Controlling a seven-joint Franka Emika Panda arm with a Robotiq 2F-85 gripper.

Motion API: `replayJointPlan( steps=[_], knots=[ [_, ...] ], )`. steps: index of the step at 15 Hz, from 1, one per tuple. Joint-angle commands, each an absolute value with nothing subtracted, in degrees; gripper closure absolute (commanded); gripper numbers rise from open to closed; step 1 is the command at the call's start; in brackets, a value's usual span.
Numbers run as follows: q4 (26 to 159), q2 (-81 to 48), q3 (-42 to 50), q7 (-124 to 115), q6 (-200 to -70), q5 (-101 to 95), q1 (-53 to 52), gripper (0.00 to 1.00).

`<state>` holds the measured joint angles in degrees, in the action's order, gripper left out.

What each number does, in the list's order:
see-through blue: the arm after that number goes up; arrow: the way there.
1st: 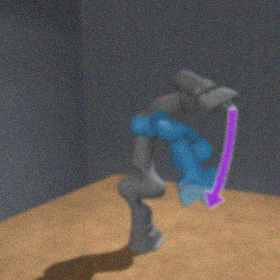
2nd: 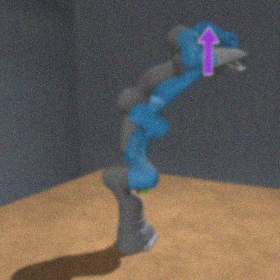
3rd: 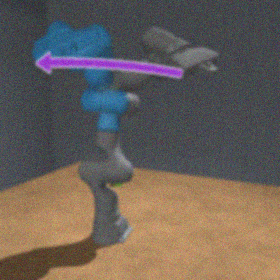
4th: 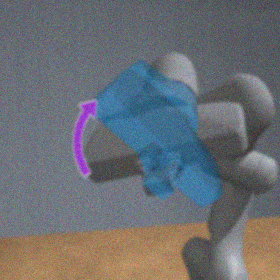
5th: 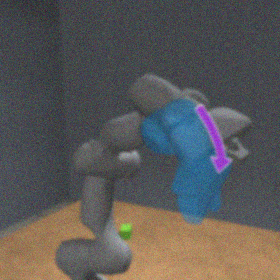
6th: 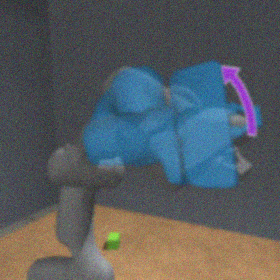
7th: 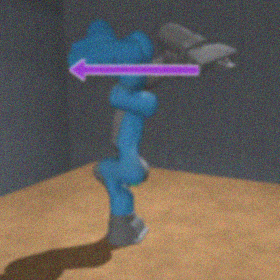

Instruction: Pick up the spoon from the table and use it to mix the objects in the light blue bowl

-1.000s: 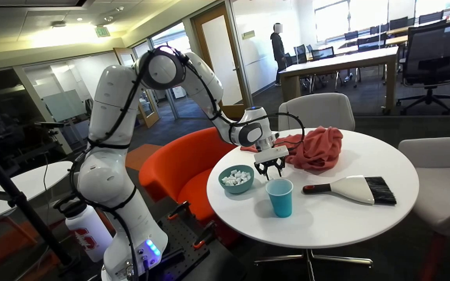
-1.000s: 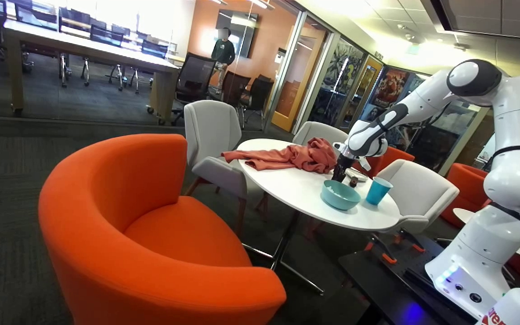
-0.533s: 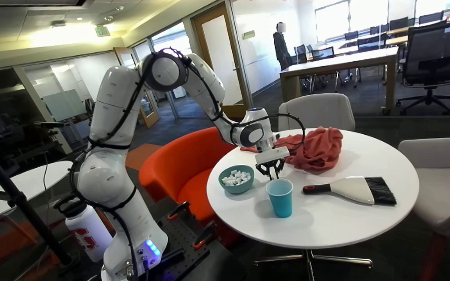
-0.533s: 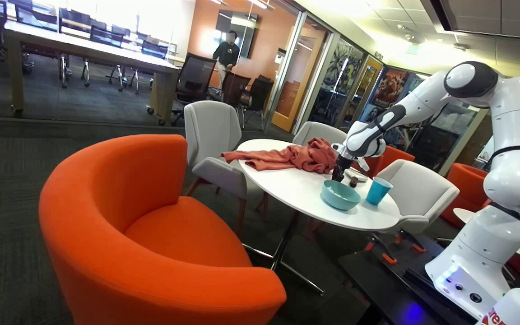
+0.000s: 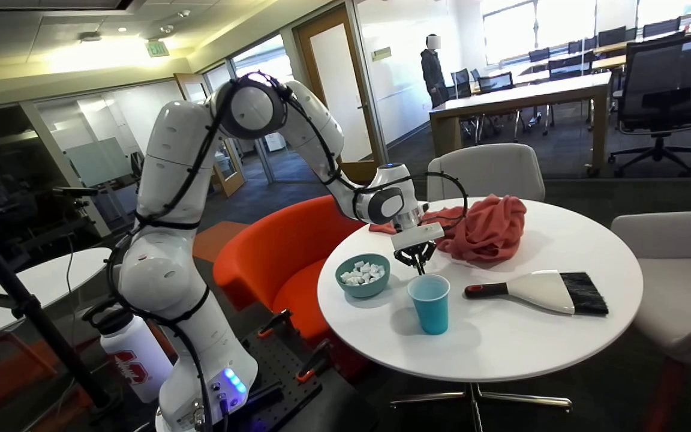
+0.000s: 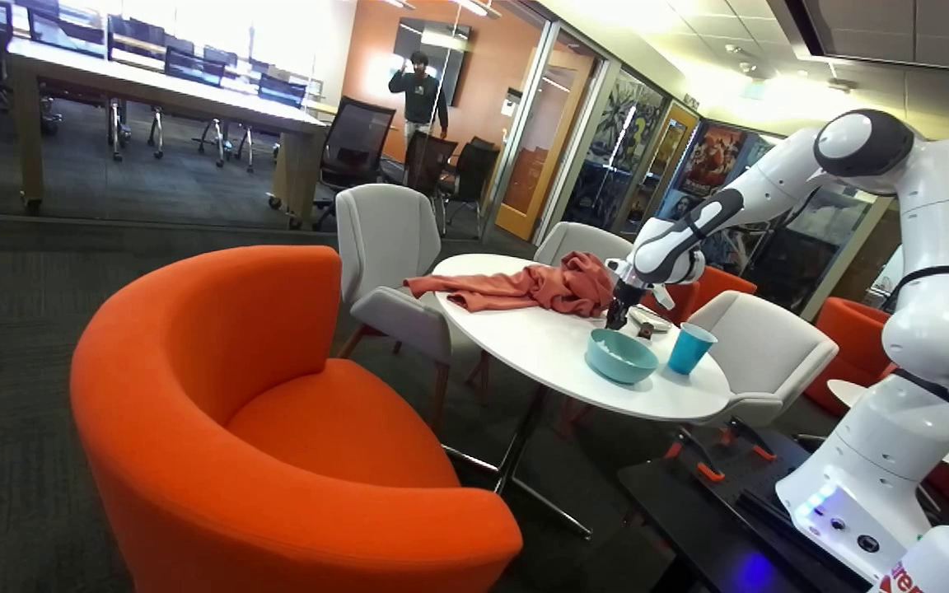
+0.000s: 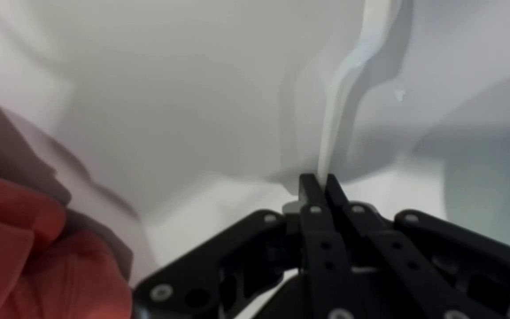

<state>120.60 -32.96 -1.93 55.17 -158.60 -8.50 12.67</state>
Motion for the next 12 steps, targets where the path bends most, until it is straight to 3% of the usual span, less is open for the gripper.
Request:
replayJointPlan(
  steps=[1, 5, 12],
  knots=[
    [127.2, -24.6, -5.5, 58.9, -160.3, -7.7, 16.0, 0.99],
    [133.9, -17.2, -14.1, 70.3, -166.5, 0.1, 23.2, 0.99],
    [134.1, -17.8, -47.3, 103.6, -171.2, 28.2, 47.7, 0.99]
  ],
)
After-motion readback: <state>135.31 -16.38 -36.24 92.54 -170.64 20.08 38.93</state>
